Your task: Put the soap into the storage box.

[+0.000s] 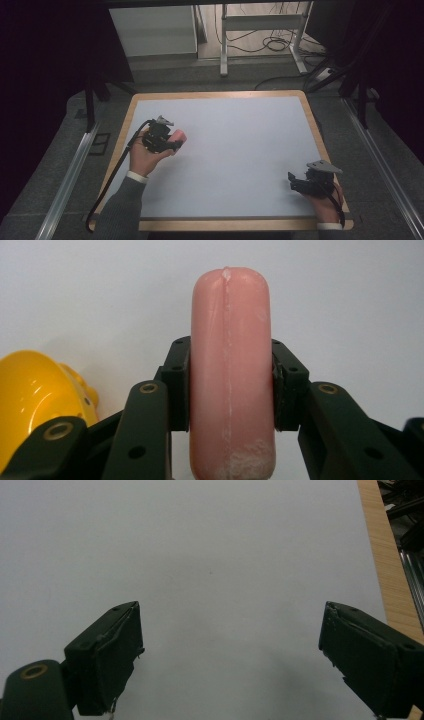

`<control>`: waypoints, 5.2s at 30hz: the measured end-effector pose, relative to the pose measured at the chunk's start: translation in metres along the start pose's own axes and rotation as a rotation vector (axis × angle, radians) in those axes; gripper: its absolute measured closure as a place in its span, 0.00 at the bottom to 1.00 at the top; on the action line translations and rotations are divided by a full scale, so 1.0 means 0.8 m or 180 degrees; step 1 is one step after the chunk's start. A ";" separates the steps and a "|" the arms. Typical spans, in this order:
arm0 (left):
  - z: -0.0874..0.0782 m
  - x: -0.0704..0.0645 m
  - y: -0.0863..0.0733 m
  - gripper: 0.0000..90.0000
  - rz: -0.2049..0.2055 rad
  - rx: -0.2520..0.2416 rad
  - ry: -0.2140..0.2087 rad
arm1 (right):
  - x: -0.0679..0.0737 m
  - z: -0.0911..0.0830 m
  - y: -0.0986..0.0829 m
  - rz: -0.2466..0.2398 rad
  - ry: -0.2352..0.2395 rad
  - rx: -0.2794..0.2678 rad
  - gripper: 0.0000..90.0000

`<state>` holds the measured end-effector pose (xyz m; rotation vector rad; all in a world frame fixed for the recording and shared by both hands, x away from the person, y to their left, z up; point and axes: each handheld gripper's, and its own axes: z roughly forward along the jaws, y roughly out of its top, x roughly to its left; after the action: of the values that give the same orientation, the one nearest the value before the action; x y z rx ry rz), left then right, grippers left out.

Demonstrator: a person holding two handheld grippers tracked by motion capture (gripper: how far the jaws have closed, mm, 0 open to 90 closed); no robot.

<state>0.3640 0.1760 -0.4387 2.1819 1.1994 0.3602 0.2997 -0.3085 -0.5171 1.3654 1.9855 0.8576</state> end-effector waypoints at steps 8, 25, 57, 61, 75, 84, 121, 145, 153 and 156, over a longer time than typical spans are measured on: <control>-0.002 0.008 -0.003 0.67 -0.0035 0.0006 0.0019 | 0.000 0.000 0.000 -0.0003 0.0000 0.0003 0.11; -0.007 0.027 -0.013 0.67 -0.0170 -0.0007 0.0071 | 0.001 0.000 0.000 -0.0002 -0.0002 -0.0001 0.11; -0.016 0.069 -0.021 0.67 -0.0432 -0.0014 0.0242 | 0.000 0.000 0.000 -0.0008 -0.0009 0.0009 0.11; -0.015 0.077 -0.023 0.67 -0.0476 -0.0011 0.0302 | 0.000 0.001 -0.001 -0.0011 -0.0009 0.0015 0.11; -0.016 0.097 -0.028 0.67 -0.0602 0.0004 0.0387 | 0.000 0.001 -0.001 -0.0012 -0.0008 0.0021 0.11; -0.009 0.111 -0.036 0.67 -0.0687 0.0071 0.0436 | 0.001 0.002 -0.001 -0.0020 -0.0004 0.0026 0.11; -0.026 0.092 -0.058 0.38 -0.0566 -0.0376 0.0345 | 0.003 0.003 -0.001 -0.0041 -0.0009 0.0030 0.11; -0.036 0.027 -0.144 0.36 -0.0335 -0.0505 -0.0089 | 0.009 0.000 0.002 -0.0095 0.0027 -0.0043 0.11; -0.019 0.019 -0.173 0.37 -0.0345 -0.0508 -0.0041 | 0.008 -0.001 0.003 -0.0080 0.0025 -0.0058 0.11; -0.016 0.022 -0.178 0.35 -0.0377 -0.0493 -0.0071 | 0.009 0.000 0.002 -0.0092 0.0020 -0.0045 0.11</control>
<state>0.2728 0.2527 -0.5198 1.9686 1.2397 0.3653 0.2986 -0.3013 -0.5162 1.3245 1.9955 0.8622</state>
